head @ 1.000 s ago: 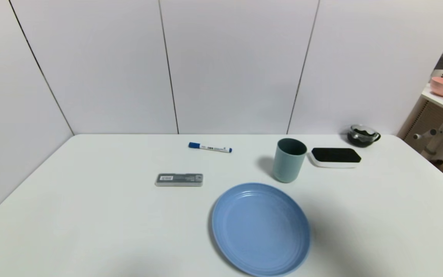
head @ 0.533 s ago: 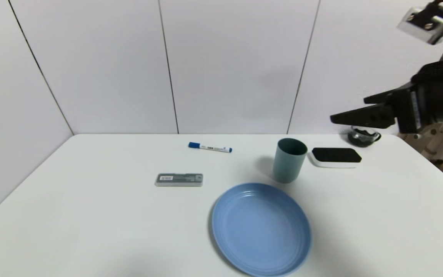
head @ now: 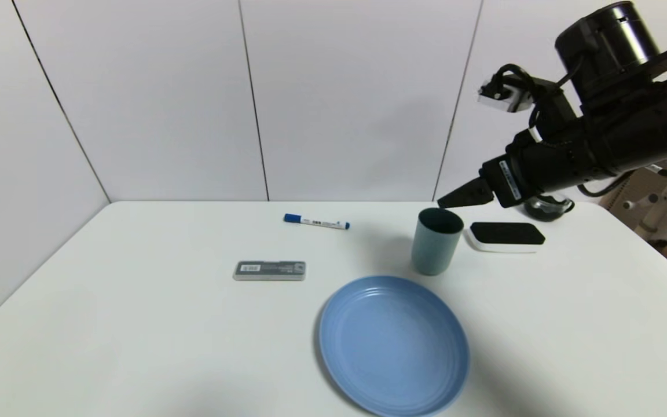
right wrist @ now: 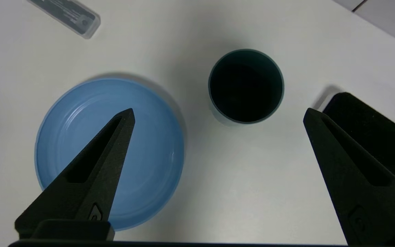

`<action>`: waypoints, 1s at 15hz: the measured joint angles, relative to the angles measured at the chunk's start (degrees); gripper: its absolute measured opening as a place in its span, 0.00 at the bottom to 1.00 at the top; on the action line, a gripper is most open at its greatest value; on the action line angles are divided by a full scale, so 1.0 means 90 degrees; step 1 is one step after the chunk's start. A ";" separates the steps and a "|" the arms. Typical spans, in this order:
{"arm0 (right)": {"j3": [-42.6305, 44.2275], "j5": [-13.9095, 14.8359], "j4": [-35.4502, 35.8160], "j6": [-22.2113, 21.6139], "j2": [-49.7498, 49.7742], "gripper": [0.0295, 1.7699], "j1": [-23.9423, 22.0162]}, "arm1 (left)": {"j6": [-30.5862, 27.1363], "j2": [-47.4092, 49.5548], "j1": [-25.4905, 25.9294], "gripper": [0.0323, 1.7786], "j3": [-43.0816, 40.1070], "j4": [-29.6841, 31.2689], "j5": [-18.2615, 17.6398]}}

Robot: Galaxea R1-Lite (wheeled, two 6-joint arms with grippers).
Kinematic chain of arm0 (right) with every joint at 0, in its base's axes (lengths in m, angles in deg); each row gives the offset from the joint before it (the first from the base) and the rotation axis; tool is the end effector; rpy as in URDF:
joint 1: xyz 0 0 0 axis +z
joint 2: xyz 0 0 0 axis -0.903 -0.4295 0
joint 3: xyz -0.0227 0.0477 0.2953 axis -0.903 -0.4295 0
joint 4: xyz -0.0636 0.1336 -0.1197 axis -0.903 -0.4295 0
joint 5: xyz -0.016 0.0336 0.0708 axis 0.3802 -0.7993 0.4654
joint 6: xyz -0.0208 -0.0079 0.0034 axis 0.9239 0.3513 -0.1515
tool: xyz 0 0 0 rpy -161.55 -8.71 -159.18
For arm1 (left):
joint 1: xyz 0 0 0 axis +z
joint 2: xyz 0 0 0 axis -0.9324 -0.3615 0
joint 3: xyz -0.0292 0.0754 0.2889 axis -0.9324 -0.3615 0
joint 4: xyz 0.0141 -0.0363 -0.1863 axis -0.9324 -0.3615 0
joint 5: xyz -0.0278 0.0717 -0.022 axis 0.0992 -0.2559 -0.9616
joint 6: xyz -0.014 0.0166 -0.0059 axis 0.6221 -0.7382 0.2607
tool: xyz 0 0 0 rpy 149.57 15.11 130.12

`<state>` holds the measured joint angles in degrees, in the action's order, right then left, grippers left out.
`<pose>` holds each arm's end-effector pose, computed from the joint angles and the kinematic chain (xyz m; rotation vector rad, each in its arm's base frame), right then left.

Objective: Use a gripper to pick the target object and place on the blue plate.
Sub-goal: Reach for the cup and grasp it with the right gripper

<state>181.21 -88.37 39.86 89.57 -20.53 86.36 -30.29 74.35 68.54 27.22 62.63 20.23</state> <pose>0.2863 0.1179 0.2910 -0.2370 0.6901 0.5587 -0.0228 0.0009 0.0759 -0.0916 -0.0037 0.0298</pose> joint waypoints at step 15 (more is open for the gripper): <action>0.1199 -0.0019 -0.0641 0.0003 -0.1654 0.96 0.0122 | 0.0001 0.0000 0.0000 0.95 0.0000 0.0003 0.0000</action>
<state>192.00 -88.54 34.09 89.59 -35.42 87.46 -30.28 74.35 68.54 27.22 62.65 20.23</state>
